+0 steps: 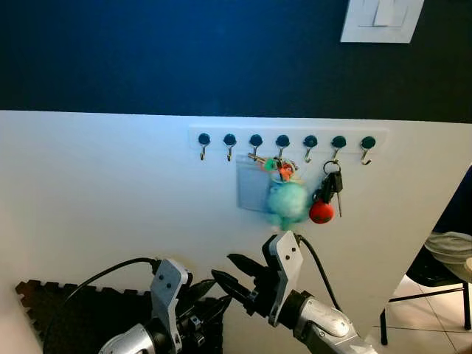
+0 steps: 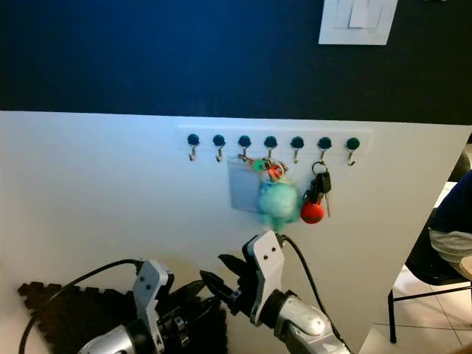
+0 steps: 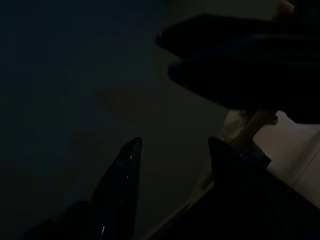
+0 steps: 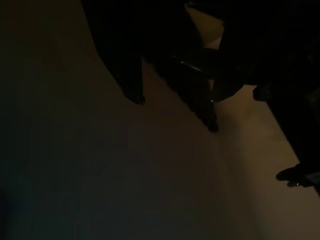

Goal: Hang keys on a hook

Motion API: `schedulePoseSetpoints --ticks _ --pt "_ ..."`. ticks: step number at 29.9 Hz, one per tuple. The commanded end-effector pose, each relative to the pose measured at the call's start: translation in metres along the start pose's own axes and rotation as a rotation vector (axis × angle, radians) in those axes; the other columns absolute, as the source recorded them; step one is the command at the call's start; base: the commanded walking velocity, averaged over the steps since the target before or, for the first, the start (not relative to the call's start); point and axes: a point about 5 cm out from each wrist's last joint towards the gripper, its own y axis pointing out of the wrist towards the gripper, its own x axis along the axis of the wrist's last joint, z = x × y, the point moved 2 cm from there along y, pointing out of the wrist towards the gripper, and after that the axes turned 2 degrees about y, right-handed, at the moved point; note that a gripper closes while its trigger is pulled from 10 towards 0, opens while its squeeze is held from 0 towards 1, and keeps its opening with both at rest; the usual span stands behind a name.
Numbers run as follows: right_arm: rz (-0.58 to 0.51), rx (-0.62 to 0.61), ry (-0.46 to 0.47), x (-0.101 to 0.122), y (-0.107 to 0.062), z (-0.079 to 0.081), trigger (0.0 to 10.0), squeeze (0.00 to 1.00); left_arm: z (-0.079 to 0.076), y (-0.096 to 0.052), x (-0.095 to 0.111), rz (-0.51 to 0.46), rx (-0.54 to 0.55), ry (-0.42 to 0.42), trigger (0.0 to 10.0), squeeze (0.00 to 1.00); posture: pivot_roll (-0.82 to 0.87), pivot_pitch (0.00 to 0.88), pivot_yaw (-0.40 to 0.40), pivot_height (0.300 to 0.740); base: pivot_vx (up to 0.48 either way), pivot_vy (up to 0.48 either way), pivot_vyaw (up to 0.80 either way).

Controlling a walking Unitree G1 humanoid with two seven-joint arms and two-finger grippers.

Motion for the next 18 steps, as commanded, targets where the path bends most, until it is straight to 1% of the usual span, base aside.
schedulePoseSetpoints --ticks 1,6,7,8,9,10,12,14,16,17,18 --pt "-0.001 -0.009 -0.007 0.0 0.0 -0.002 10.0 0.0 -0.001 -0.002 -0.003 0.017 -0.003 0.012 10.0 0.0 0.08 0.05 0.001 0.74 0.0 0.0 0.0" --pt "0.016 -0.011 -0.003 -0.001 -0.003 -0.004 10.0 0.0 -0.001 -0.002 -0.004 0.023 -0.004 0.014 10.0 0.0 0.08 0.049 0.001 0.74 0.0 0.0 0.0" --pt "0.047 -0.047 0.002 -0.009 -0.005 -0.009 10.0 0.0 0.0 -0.002 -0.006 0.036 0.009 0.018 10.0 0.0 0.08 0.049 0.001 0.74 0.0 0.0 0.0" --pt "0.093 -0.143 0.007 -0.022 -0.009 -0.021 10.0 0.0 0.007 -0.002 -0.013 0.076 0.058 0.035 10.0 0.0 0.08 0.049 0.001 0.74 0.0 0.0 0.0" --pt "0.093 -0.143 0.007 -0.022 -0.009 -0.021 10.0 0.0 0.007 -0.002 -0.013 0.076 0.058 0.035 10.0 0.0 0.08 0.049 0.001 0.74 0.0 0.0 0.0" --pt "0.105 -0.256 0.016 -0.029 -0.014 -0.036 10.0 0.0 0.017 -0.003 -0.022 0.13 0.137 0.072 10.0 0.0 0.08 0.052 0.002 0.74 0.0 0.0 0.0" --pt "0.086 -0.339 0.031 -0.031 -0.018 -0.047 10.0 0.0 0.026 -0.005 -0.028 0.167 0.201 0.1 10.0 0.0 0.08 0.052 0.002 0.74 0.0 0.0 0.0" --pt "0.054 -0.395 0.049 -0.03 -0.022 -0.055 10.0 0.0 0.031 -0.007 -0.031 0.183 0.242 0.105 10.0 0.0 0.08 0.05 -0.001 0.74 0.0 0.0 0.0" --pt "0.041 -0.415 0.057 -0.029 -0.023 -0.058 10.0 0.0 0.033 -0.007 -0.031 0.186 0.257 0.105 10.0 0.0 0.08 0.05 -0.002 0.74 0.0 0.0 0.0" --pt "0.016 -0.436 0.045 -0.026 -0.026 -0.061 10.0 0.0 0.036 -0.008 -0.032 0.184 0.279 0.106 10.0 0.0 0.08 0.05 -0.002 0.74 0.0 0.0 0.0" --pt "-0.031 -0.463 0.026 -0.019 -0.029 -0.066 10.0 0.0 0.039 -0.009 -0.031 0.177 0.304 0.109 10.0 0.0 0.08 0.047 -0.004 0.74 0.0 0.0 0.0"
